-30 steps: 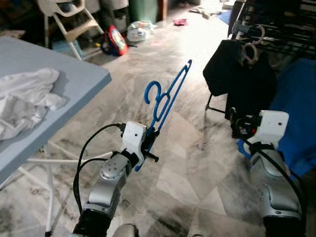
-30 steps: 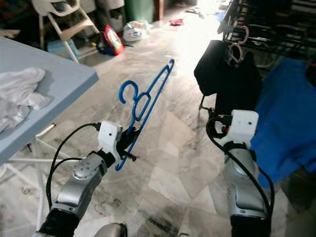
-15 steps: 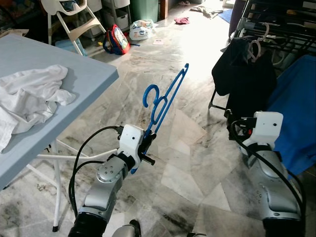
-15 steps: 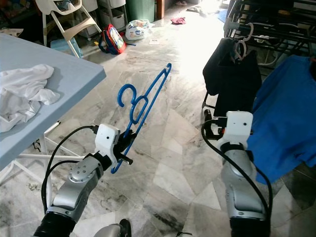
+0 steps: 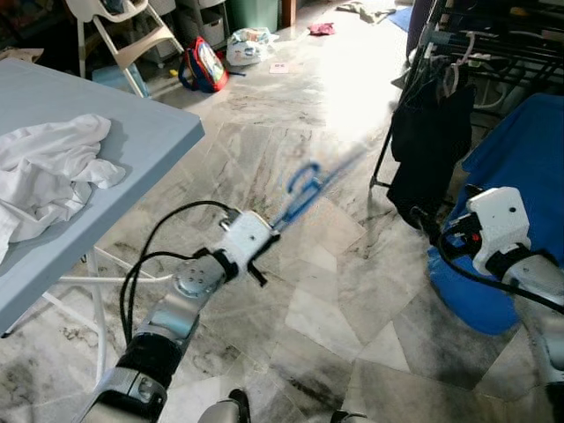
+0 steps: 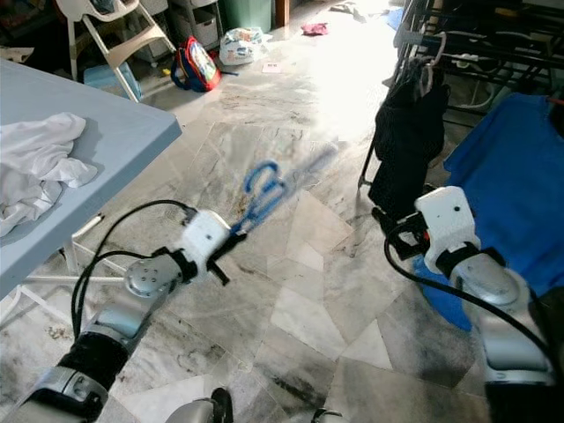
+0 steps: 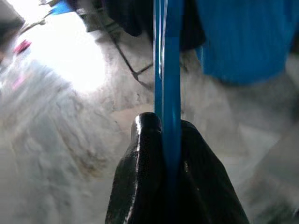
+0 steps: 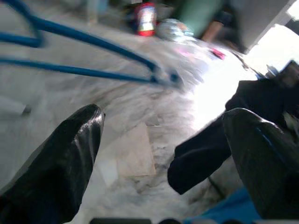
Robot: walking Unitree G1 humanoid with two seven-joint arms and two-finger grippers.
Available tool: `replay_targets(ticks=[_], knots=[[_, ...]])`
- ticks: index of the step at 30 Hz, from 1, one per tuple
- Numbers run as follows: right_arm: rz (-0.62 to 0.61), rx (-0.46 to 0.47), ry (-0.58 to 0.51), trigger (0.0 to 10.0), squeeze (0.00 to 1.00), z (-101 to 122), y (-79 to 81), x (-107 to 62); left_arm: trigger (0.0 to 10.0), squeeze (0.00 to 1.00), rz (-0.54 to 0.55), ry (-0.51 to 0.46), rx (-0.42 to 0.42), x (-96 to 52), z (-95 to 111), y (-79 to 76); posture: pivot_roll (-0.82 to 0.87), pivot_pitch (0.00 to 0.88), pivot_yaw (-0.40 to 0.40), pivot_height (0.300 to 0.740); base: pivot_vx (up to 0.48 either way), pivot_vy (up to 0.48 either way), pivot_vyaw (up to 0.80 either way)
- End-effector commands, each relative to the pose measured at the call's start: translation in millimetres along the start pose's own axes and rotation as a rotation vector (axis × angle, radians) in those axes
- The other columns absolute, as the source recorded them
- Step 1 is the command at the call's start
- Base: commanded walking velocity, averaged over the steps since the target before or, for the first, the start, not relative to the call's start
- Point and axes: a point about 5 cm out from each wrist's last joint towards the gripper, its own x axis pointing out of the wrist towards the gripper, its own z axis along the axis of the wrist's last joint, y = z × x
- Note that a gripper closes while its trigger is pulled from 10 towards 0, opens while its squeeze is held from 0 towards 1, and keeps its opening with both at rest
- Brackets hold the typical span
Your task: Hang hanger
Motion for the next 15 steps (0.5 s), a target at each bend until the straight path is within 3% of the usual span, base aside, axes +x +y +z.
replay_targets(ticks=[1, 5, 9, 11, 15], knots=[[0.138, -0.098, -0.038, 10.0, 0.00, 15.7, 6.6, 2.9, 10.0, 0.00, -0.040, -0.013, 0.082, 1.2, 4.9, 5.1, 0.00, 0.213, 0.051, 0.740, 0.000, 0.000, 0.00], [0.252, -0.168, -0.032, 10.0, 0.00, 21.9, 10.3, 5.8, 10.0, 0.00, -0.037, -0.025, 0.181, 3.9, 11.5, 12.0, 0.00, 0.217, 0.059, 0.740, 0.000, 0.000, 0.00], [0.318, -0.184, -0.028, 10.0, 0.00, 23.6, 11.6, 8.8, 10.0, 0.00, -0.053, -0.042, 0.219, 5.1, 15.4, 12.5, 0.00, 0.219, 0.065, 0.740, 0.000, 0.000, 0.00], [0.379, -0.277, -0.014, 10.0, 0.00, 27.0, 9.4, 17.6, 10.0, 0.00, -0.092, -0.068, 0.268, 6.7, 19.4, 9.9, 0.00, 0.219, 0.073, 0.740, 0.000, 0.000, 0.00], [0.392, -0.342, -0.042, 10.0, 0.00, 38.3, 5.2, 27.3, 10.0, 0.00, -0.098, -0.088, 0.297, 8.7, 21.6, 9.2, 0.01, 0.217, 0.075, 0.740, 0.000, 0.000, 0.00]])
